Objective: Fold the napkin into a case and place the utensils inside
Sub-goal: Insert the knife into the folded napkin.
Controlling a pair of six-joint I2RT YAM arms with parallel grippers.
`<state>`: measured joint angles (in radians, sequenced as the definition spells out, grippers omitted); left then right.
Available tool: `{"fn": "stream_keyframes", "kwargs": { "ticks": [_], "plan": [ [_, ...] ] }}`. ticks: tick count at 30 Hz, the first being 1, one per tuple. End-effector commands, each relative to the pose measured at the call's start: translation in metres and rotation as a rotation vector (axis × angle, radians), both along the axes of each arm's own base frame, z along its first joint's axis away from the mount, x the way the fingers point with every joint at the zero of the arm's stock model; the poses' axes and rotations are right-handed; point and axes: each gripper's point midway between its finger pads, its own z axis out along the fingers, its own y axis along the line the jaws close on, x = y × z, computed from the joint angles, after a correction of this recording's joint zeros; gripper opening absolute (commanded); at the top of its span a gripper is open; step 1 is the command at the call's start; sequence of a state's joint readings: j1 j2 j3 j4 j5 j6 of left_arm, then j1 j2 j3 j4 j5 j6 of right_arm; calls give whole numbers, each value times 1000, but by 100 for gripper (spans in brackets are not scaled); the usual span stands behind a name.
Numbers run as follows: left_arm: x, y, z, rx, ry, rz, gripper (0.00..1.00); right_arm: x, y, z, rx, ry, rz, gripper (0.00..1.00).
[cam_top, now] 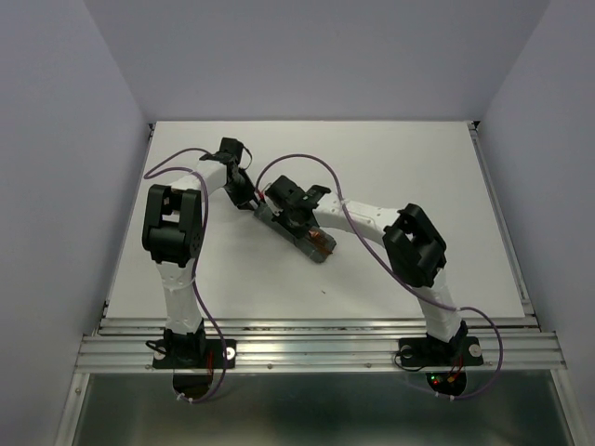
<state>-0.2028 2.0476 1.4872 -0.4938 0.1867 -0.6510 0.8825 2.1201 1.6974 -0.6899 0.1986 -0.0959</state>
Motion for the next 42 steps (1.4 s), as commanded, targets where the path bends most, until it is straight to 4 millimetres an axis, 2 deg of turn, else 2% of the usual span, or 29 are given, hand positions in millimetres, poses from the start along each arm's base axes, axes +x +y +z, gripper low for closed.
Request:
{"fn": "stream_keyframes", "kwargs": {
  "ticks": [1,8,10,11,13,21,24,31,42],
  "plan": [
    [-1,-7,1,-9,-9,-32,36,13,14,15,35,-33,32,1],
    [-1,-9,1,-6,-10,-32,36,23,22,17,48,-60,32,2],
    [-1,-11,2,-8,-11,-35,36,27,25,20,56,-69,22,12],
    [-1,-12,3,-7,-13,-36,36,28,26,22,59,-74,19,24],
    [-1,-12,4,-5,-14,-37,36,30,25,27,59,-88,10,35],
    [0,-10,6,6,-15,-39,36,26,16,42,70,-111,-6,35],
    [0,-10,7,8,-16,-43,36,27,3,42,67,-107,-29,34],
    [1,-9,9,19,-15,-49,36,22,-12,32,78,-59,-51,27],
    [-2,-8,4,28,1,-55,36,14,-2,28,121,-7,-16,27]
  ]
}}
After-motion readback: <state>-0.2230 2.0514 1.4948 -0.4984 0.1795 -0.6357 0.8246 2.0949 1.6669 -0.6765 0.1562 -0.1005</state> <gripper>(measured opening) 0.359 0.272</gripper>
